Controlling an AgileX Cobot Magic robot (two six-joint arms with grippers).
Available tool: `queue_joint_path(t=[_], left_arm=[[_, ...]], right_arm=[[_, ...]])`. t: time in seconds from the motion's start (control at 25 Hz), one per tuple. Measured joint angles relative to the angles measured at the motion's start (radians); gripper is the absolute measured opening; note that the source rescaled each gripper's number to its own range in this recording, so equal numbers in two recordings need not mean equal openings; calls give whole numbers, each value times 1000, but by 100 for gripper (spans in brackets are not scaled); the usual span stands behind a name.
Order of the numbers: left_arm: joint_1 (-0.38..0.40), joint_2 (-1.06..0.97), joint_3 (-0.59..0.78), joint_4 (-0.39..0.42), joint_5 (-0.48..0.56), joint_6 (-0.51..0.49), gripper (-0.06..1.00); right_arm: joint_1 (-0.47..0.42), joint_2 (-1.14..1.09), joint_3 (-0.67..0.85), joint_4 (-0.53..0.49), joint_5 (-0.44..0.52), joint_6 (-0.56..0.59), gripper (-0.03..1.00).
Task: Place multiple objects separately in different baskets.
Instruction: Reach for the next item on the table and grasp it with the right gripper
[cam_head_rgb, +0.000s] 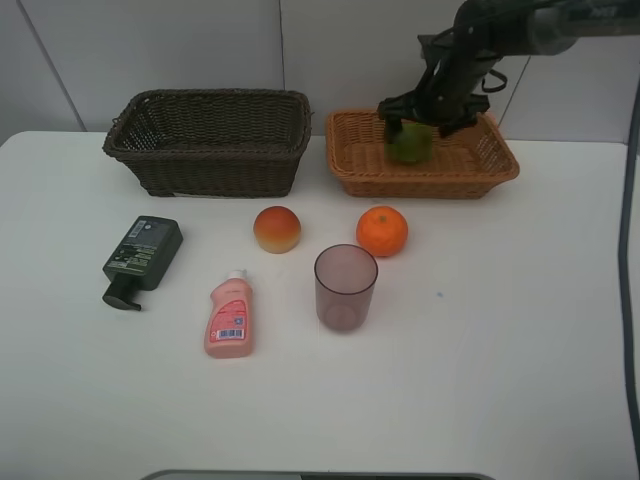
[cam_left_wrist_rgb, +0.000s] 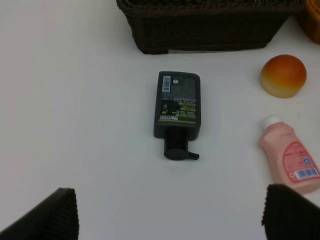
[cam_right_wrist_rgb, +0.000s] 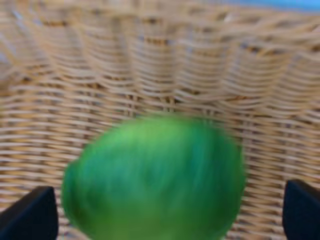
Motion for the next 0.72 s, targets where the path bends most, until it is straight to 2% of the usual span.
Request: queue_joint_path(t=[0.52,0.72], left_arm=[[0,0,0,0,0,0,84],[0,0,0,0,0,0,84]], right_arm=[[92,-157,-1,18,284,150,100],[145,-169,31,18,328,202,100]])
